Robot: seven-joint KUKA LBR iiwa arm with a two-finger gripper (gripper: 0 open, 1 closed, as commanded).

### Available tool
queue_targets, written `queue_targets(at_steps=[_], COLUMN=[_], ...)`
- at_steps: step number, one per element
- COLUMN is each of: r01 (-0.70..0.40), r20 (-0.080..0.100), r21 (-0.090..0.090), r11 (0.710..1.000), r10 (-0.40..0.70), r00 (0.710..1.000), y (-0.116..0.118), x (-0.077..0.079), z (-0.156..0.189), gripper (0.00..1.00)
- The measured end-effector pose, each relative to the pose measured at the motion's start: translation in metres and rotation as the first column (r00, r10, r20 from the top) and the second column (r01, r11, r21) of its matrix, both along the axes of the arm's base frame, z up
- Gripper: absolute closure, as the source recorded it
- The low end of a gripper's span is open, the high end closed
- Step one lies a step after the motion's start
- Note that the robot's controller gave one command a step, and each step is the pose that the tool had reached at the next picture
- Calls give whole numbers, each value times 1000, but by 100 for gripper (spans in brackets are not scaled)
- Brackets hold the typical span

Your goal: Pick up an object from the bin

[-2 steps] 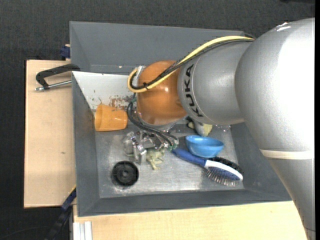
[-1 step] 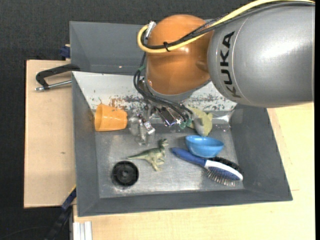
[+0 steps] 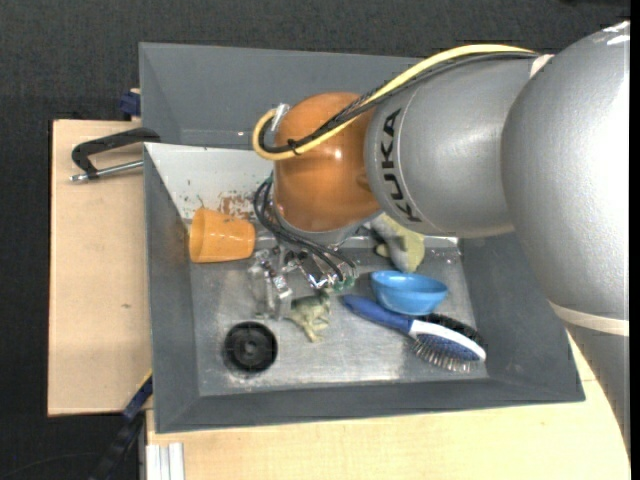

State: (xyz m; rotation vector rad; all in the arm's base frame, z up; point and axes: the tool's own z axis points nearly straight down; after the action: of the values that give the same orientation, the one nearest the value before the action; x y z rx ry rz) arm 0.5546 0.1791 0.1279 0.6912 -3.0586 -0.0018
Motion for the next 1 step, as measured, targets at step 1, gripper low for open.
queue_targets(at_steps=[1], r01=[0], r20=[8], r21=[3], r11=[1000], r10=[0], r00=[1000], y=[1], x=[2], z=[5], gripper=[0])
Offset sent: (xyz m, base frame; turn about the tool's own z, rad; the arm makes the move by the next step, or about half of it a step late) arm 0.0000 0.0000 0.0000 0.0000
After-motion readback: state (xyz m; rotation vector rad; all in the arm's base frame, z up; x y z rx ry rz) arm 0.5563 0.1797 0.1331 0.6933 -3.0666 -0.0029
